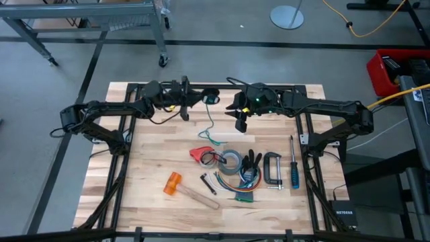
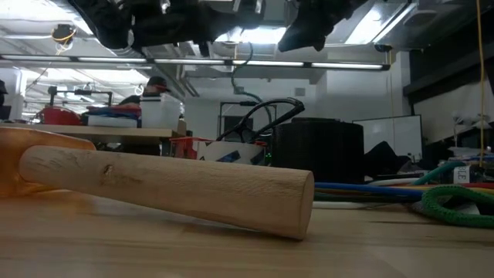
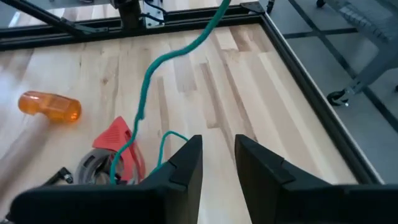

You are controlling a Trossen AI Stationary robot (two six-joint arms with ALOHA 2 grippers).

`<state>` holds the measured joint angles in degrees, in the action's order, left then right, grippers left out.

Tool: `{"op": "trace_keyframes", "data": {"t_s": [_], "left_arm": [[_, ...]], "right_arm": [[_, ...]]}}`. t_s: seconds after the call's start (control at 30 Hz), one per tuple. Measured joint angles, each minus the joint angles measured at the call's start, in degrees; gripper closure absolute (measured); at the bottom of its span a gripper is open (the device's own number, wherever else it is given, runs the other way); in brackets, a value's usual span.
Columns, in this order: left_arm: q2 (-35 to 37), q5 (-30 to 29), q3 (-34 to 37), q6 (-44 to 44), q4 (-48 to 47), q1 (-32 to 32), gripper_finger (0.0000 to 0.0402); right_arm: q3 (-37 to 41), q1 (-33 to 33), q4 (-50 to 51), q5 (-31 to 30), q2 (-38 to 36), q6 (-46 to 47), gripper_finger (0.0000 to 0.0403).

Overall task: Coil cords
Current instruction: Coil the green cable wire on the black spool

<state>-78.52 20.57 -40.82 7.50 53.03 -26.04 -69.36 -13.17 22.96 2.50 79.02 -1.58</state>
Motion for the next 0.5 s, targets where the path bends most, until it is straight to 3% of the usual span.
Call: {"op": "trace_keyframes", "data": {"t_s": [0.5], "left_arm": [[-0.07, -3.23, -0.13, -0.61, 11.13, 0.09, 0.0401]], "right_arm": [[-0.02, 0.07, -9.55, 5.57, 4.56, 0.30, 0.0303]]}}
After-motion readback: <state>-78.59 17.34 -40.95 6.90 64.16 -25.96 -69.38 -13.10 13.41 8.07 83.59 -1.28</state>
